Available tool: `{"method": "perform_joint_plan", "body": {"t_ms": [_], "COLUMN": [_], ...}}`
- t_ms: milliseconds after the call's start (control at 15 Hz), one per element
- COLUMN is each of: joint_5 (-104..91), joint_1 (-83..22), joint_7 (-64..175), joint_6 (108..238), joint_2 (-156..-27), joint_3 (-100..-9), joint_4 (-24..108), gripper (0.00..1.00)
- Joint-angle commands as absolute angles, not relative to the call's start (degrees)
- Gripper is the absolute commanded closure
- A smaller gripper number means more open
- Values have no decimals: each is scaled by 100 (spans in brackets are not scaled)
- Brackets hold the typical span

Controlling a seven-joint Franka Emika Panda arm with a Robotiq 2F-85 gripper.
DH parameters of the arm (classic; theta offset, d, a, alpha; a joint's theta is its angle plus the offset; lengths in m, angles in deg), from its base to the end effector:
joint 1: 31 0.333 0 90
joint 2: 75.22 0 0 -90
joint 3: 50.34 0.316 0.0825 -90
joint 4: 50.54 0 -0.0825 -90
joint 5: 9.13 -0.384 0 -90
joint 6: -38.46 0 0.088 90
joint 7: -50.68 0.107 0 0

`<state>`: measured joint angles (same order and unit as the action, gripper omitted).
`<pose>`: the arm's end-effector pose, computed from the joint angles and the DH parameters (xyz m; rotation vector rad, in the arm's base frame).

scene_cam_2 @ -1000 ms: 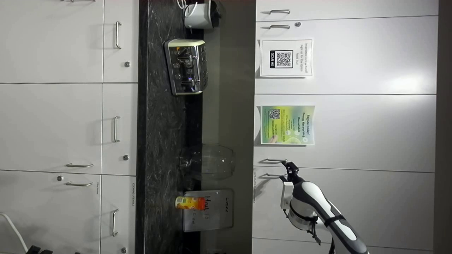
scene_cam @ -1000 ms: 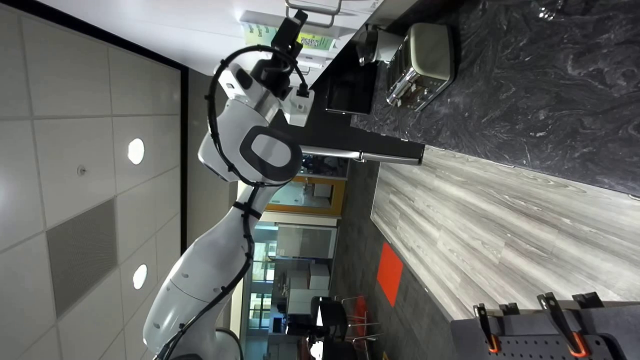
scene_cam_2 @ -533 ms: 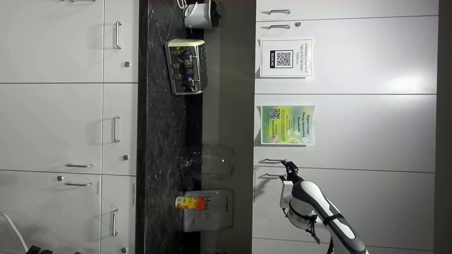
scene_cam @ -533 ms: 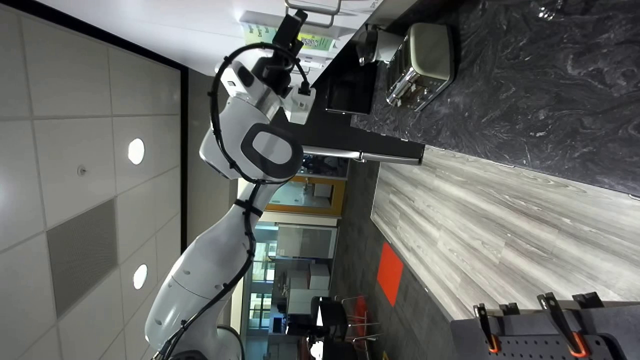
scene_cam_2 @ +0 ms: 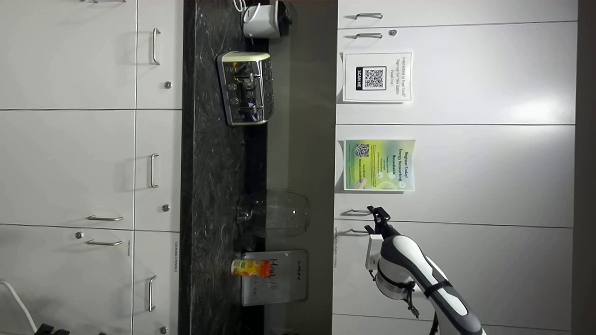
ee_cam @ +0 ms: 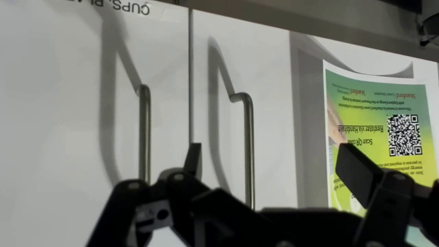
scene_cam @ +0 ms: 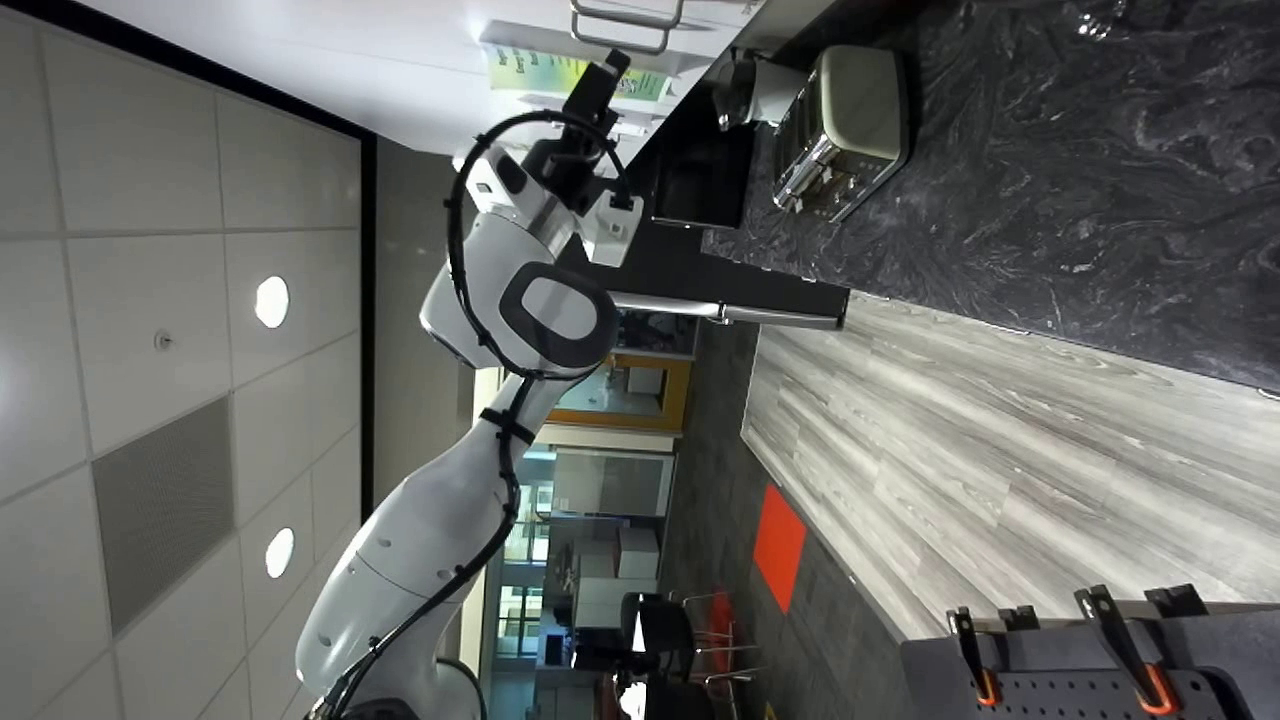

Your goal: Open the top left cupboard door

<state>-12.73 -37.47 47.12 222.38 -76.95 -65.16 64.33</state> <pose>0.5619 -0.2232 0.5886 2.4077 -0.4503 1.6020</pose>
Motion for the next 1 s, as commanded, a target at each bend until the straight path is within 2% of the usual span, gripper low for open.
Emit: {"method": "perform_joint_plan", "body": {"t_ms": [0, 400, 933], "joint_5": [-1046, -1137, -1571], "joint_1": [-3664, -3915, -3423], "joint_7": [4992, 4863, 4613], "joint_6": [22695, 23188, 23585], "joint_2": [-7745, -8021, -8462], "joint_3": [-6583, -6274, -6779], "joint_4": [6528, 6365, 6051], "gripper": [0, 0, 0]}}
